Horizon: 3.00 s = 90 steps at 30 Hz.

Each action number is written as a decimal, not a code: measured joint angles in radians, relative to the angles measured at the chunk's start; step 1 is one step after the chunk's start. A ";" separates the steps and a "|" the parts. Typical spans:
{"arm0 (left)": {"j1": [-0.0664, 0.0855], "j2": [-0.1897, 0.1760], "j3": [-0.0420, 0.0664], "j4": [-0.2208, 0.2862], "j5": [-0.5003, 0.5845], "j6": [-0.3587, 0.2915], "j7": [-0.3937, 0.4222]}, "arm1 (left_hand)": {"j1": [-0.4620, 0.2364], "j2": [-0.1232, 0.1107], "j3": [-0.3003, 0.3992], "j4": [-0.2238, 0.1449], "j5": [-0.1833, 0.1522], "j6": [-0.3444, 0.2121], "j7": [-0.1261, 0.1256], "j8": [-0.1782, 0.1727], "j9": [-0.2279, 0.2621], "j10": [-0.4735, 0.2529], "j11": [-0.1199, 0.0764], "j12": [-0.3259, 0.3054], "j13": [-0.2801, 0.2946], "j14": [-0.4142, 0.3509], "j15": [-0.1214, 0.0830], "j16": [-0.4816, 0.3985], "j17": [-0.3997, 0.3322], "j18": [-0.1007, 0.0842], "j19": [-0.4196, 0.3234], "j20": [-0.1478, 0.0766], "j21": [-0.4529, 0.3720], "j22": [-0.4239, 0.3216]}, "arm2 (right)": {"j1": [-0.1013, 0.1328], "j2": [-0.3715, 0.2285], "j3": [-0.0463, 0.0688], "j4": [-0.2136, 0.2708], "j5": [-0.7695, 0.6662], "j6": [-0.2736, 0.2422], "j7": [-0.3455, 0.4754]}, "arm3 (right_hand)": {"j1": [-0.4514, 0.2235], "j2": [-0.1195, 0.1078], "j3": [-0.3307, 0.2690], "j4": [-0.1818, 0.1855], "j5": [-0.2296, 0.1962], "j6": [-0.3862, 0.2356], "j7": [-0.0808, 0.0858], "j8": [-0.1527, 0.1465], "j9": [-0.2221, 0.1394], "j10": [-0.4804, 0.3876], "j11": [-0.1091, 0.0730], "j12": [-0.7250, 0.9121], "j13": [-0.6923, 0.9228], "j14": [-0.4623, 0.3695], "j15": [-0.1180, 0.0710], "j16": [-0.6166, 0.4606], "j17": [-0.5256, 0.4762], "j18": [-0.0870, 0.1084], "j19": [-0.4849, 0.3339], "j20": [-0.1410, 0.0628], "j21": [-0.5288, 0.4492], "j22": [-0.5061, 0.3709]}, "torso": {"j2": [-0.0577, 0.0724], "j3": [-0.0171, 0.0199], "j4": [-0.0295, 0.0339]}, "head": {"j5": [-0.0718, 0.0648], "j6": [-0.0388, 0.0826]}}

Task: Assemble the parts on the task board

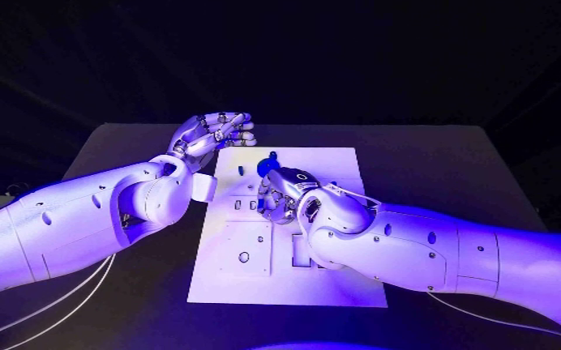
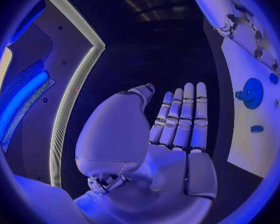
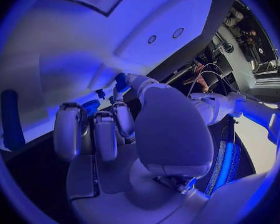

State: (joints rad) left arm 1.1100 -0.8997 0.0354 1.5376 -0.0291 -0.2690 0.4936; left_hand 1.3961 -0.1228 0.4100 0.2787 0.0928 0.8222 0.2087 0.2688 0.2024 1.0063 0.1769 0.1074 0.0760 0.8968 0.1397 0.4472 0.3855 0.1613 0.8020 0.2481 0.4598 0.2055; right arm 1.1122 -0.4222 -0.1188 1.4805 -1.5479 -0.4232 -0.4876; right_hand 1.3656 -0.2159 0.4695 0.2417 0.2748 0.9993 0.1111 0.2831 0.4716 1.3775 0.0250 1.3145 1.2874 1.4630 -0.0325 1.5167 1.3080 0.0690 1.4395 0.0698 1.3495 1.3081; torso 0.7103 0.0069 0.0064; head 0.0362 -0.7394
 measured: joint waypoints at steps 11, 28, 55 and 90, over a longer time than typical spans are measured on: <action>0.000 0.000 0.000 0.000 0.000 0.000 -0.001 | 0.000 0.000 0.000 0.000 0.000 0.000 0.000 0.000 0.000 0.000 0.000 0.000 0.000 0.000 0.000 0.000 0.000 0.000 0.000 0.000 0.000 0.000 | -0.001 0.005 -0.001 -0.004 -0.011 0.002 -0.004 | -0.008 -0.005 -0.003 0.003 0.000 -0.007 0.001 0.000 0.001 0.000 0.000 0.000 -0.006 0.000 0.000 0.000 0.000 0.000 0.000 0.000 -0.004 0.000 | 0.000 0.0006 -0.0005 | -0.001 -0.002; 0.000 -0.001 0.000 0.000 0.000 0.000 -0.003 | -0.004 -0.004 0.000 0.000 0.000 0.000 0.000 0.000 0.001 0.000 0.000 0.000 0.000 0.000 0.000 -0.004 0.000 0.000 0.000 0.000 0.000 -0.001 | -0.002 0.008 -0.003 -0.011 -0.012 0.010 -0.002 | -0.065 -0.045 -0.041 0.029 0.000 -0.049 0.021 -0.009 -0.011 -0.023 0.023 -0.030 -0.034 0.004 0.004 0.000 0.000 0.000 -0.008 0.008 -0.025 0.000 | 0.000 0.0000 -0.0001 | -0.003 -0.003; 0.001 -0.013 0.000 -0.028 -0.092 -0.002 -0.098 | -0.037 -0.037 -0.021 0.006 -0.004 -0.027 -0.005 0.003 0.007 0.060 -0.012 0.052 0.034 0.125 -0.034 0.129 0.082 0.012 0.089 -0.030 0.087 0.039 | 0.019 -0.141 0.005 0.112 0.108 -0.115 0.168 | 0.034 0.025 -0.353 0.050 -0.071 -0.196 0.065 -0.093 -0.072 -0.136 0.064 -0.115 -0.145 0.002 0.042 -0.034 -0.001 0.002 -0.071 0.048 -0.177 -0.001 | -0.004 -0.0012 -0.0018 | 0.003 0.000; 0.057 0.054 0.000 -0.022 -0.957 0.308 -0.912 | -0.280 -0.010 -0.122 0.017 -0.004 -0.025 -0.086 0.457 0.274 0.035 -0.131 0.912 0.645 0.561 -0.150 1.011 0.923 -0.008 0.304 -0.150 0.810 0.670 | 0.160 -0.449 0.015 0.036 0.955 -0.146 0.679 | 0.020 0.025 -0.243 0.047 0.008 -0.205 0.076 0.034 -0.101 -0.418 0.087 -0.738 -0.876 -0.243 0.082 -1.000 -0.672 0.101 -0.379 0.089 -1.095 -0.607 | -0.024 -0.0012 -0.0141 | 0.038 -0.015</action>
State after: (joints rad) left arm 1.1671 -0.8455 0.0351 1.5156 -0.9866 0.0386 -0.4184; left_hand 1.1162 -0.1329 0.2884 0.2952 0.0886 0.7975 0.1231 0.7253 0.4759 1.0408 0.0463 1.0193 0.7211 1.4581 -0.0105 1.4586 1.3082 0.1534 1.1062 0.0981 1.2699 0.8754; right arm 1.2717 -0.8716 -0.1036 1.5161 -0.5928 -0.5692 0.1915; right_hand 1.3856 -0.1908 0.2270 0.2883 0.2826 0.7943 0.1876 0.3173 0.3706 0.9600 0.1119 0.5764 0.4115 1.2197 0.0499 0.5164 0.6365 0.1701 1.0603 0.1593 0.2549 0.7009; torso 0.6859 0.0057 -0.0077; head 0.0744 -0.7548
